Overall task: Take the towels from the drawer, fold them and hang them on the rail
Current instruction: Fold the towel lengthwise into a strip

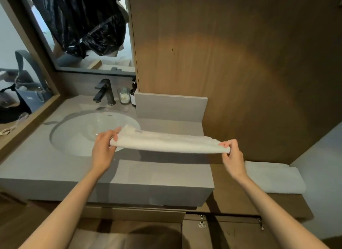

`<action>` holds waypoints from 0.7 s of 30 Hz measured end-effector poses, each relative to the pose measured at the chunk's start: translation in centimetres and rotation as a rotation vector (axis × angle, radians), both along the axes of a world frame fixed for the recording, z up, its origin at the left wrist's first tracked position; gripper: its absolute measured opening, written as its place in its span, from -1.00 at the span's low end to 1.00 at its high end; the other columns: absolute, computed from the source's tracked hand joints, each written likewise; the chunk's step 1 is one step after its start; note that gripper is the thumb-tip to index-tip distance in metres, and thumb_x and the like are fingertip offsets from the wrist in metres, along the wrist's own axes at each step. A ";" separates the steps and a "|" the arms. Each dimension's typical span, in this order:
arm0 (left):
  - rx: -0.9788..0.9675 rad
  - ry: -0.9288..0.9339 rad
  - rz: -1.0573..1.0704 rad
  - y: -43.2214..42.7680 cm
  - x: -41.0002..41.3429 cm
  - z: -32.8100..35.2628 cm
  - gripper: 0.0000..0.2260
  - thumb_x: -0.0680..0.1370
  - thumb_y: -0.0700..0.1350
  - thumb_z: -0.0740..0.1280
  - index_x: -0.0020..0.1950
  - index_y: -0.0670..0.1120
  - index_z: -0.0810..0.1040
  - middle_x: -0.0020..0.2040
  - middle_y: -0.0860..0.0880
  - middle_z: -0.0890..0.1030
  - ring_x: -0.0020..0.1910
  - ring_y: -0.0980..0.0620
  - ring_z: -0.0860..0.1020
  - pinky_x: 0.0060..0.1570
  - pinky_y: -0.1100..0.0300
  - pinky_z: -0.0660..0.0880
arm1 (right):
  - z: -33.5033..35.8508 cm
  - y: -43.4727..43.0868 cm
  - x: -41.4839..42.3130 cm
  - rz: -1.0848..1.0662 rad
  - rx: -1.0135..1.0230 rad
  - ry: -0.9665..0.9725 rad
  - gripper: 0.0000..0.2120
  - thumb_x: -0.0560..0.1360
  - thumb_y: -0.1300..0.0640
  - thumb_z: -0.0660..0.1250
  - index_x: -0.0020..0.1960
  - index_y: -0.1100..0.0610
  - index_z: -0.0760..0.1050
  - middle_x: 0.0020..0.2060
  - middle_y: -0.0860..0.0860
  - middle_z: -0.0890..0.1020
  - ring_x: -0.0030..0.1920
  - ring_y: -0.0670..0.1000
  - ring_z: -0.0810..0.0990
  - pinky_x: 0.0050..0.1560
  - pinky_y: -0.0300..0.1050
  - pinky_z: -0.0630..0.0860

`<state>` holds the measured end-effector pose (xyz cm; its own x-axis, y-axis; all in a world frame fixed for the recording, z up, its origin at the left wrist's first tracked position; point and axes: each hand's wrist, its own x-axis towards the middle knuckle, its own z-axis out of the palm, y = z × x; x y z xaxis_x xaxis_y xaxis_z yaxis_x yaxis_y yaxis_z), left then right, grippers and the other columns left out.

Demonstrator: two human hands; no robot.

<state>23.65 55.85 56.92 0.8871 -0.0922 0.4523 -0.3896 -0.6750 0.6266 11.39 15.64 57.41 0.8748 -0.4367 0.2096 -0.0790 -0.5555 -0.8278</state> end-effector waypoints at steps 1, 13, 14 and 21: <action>0.065 0.044 -0.062 0.9 -0.6 -2.1 -0.73 0.42 -0.35 0.34 -0.18 -0.02 0.34 0.23 0.06 0.57 0.08 -0.07 0.43 -0.10 0.18 0.30 | -1.5 0.2 -0.5 0.032 -0.040 0.068 -0.77 0.55 0.39 0.25 0.01 0.09 0.32 -0.06 -0.04 0.53 -0.06 -0.11 0.55 -0.13 -0.32 0.48; 0.682 0.359 -0.250 4.0 -3.3 -8.9 -0.38 0.42 -0.29 0.42 0.45 0.00 0.39 0.41 -0.17 0.42 0.38 -0.19 0.39 0.32 -0.01 0.38 | -7.6 0.0 -3.2 0.315 -0.485 0.567 -0.37 0.54 0.36 0.24 0.48 -0.13 0.26 -0.01 -0.12 0.37 0.05 -0.08 0.27 0.07 -0.23 0.34; 0.676 0.369 -0.279 3.9 -3.2 -8.7 -0.44 0.44 -0.25 0.41 0.43 -0.01 0.42 0.39 -0.15 0.45 0.38 -0.17 0.40 0.32 0.00 0.38 | -7.7 -0.1 -2.9 0.325 -0.478 0.575 -0.38 0.54 0.35 0.23 0.48 -0.13 0.26 -0.03 -0.12 0.36 0.04 -0.08 0.27 0.06 -0.22 0.32; 0.319 0.556 -0.257 3.5 -1.3 -6.5 -0.83 0.56 -0.12 0.32 -0.01 0.00 0.31 -0.19 -0.05 0.58 -0.24 -0.06 0.55 -0.22 0.01 0.50 | -7.1 -1.2 -1.2 0.029 0.154 0.414 -0.84 0.52 0.14 0.39 0.07 -0.06 0.54 0.11 -0.07 0.47 0.21 0.03 0.38 0.24 -0.02 0.35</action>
<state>22.38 59.37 50.45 0.9116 -0.3837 -0.1477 -0.2405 -0.7889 0.5655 10.16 14.48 50.26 0.8836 -0.4097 -0.2266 -0.4075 -0.4348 -0.8031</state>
